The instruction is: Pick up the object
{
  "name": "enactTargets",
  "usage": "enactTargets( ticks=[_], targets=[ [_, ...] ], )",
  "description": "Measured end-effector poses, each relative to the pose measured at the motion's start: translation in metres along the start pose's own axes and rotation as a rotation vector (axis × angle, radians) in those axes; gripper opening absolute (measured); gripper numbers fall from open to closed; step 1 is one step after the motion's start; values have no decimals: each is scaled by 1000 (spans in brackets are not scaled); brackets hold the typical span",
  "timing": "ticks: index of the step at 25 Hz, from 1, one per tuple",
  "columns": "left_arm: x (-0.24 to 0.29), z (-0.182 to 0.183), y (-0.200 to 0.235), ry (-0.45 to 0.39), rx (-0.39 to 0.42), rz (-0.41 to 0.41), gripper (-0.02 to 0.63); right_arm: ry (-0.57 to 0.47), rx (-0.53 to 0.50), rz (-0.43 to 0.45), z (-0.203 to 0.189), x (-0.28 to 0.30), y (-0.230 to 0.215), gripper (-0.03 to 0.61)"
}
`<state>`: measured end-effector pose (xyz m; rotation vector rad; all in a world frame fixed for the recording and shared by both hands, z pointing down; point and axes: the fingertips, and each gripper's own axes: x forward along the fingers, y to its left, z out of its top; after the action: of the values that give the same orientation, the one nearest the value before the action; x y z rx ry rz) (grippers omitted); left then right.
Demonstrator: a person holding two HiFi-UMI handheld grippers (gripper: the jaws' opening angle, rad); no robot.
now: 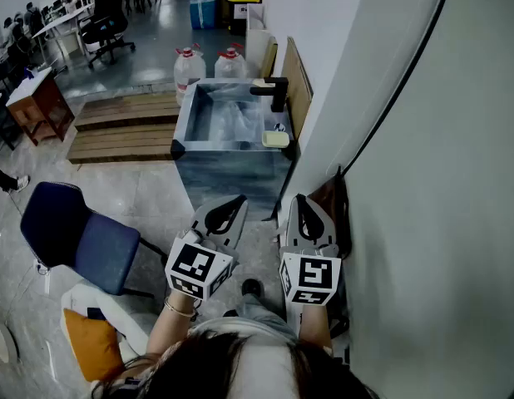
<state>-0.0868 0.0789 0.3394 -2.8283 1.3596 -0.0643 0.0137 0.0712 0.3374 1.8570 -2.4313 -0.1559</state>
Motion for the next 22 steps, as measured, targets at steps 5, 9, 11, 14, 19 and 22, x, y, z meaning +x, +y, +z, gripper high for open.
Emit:
enactTargets(
  ticks=[5,9,11,14,19,22],
  targets=[
    [31,0,6,5,10,-13,9,20,5,16,-9,22,-15,25],
    [56,1,13,10,16,-16,9,43,28,55,-15,38,-22,25],
    [69,1,15,12,17,-16,9,46,28,66,-18,46,-27,25],
    [85,1,17,14,15,-16,9,62,24,78,-23,58,-36,25],
    [108,0,20,19,11,-7,9,61,30,90,-25,76,-52,25],
    [121,-3,22,25,12,0,9,61,37,95,-29,86,-61,25]
  ],
)
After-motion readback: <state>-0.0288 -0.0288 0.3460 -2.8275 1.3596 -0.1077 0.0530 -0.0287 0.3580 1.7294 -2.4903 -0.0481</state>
